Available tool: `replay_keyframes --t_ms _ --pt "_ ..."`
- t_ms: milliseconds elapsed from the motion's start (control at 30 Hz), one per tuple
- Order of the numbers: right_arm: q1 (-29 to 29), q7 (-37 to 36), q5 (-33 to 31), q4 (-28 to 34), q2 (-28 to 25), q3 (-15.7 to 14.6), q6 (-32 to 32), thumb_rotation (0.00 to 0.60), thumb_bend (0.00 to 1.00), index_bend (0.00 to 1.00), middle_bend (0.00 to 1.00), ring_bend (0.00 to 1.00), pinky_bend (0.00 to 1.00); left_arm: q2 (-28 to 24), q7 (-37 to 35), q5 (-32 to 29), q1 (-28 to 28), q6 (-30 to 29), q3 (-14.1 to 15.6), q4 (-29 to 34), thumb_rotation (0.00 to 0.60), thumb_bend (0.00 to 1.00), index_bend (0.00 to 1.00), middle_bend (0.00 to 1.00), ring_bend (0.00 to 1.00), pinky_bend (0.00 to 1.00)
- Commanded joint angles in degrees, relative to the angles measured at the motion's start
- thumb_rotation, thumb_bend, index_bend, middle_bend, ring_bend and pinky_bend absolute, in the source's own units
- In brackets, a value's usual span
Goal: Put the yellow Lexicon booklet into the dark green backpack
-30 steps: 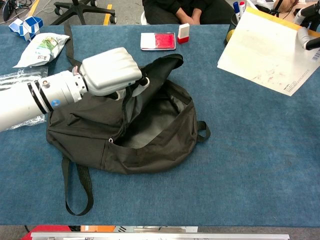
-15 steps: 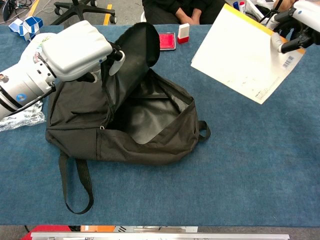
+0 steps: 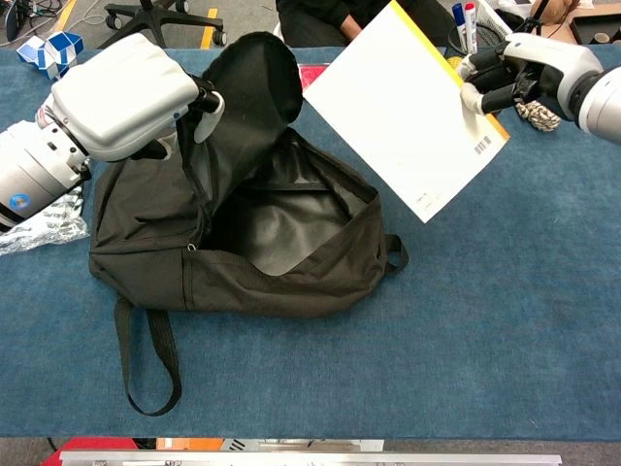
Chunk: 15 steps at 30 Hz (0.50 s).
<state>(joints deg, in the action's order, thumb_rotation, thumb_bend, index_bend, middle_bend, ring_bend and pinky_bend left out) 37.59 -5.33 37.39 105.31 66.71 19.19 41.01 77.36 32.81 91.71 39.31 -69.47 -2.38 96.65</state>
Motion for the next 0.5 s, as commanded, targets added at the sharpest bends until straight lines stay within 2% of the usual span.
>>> replay_keyframes --t_ms 33,200,500 --pt "3.0 -3.9 -6.7 1.1 0.3 0.9 -4.0 0.600 0.56 0.75 0.64 0.55 0.63 0.1 0.5 -0.3 -0.5 0.0 -0.2 0.3 0.600 0.48 0.69 0.69 0.70 0.92" --pt "6.6 -5.3 -14.4 1.2 1.9 -0.3 -4.0 0.600 0.56 0.75 0.64 0.55 0.63 -0.1 1.2 0.0 -1.1 -0.5 -0.4 1.0 0.600 0.48 0.68 0.69 0.69 0.92" --pt "15.4 -0.2 -29.3 -0.3 6.6 -4.9 0.9 0.600 0.55 0.76 0.65 0.56 0.64 -0.5 2.1 1.3 -2.2 -1.7 -0.9 1.6 0.600 0.48 0.67 0.68 0.69 0.92"
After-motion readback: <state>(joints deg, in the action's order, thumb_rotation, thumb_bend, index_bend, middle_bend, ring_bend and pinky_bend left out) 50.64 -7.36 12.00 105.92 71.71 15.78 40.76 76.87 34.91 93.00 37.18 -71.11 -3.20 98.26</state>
